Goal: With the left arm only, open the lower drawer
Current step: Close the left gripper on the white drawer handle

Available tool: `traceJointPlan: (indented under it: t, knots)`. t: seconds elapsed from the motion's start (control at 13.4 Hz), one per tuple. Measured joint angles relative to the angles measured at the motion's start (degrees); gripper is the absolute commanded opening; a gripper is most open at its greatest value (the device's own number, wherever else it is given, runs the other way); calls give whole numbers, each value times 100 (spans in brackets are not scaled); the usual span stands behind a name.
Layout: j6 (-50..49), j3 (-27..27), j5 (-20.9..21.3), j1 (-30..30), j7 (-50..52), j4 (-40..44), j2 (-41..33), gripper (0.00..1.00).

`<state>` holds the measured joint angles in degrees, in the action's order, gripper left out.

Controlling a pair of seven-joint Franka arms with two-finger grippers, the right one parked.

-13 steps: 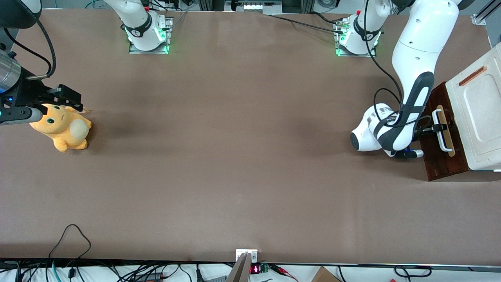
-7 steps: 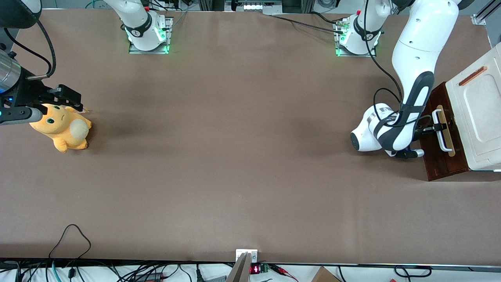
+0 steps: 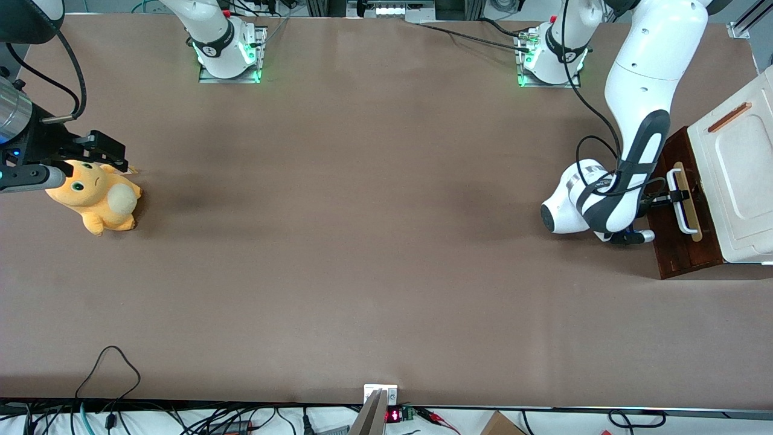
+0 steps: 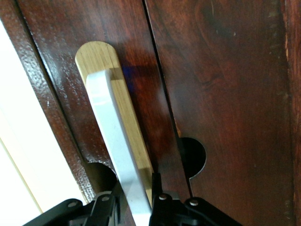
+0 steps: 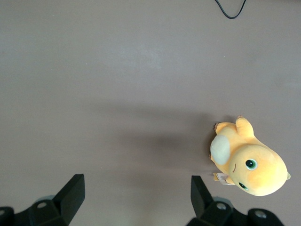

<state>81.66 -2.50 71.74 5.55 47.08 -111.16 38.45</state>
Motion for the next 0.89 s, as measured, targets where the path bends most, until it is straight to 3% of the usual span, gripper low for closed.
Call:
traceJointPlan:
  t: [0.89]
  knots:
    - [-24, 1, -86, 22, 42, 26, 0, 23]
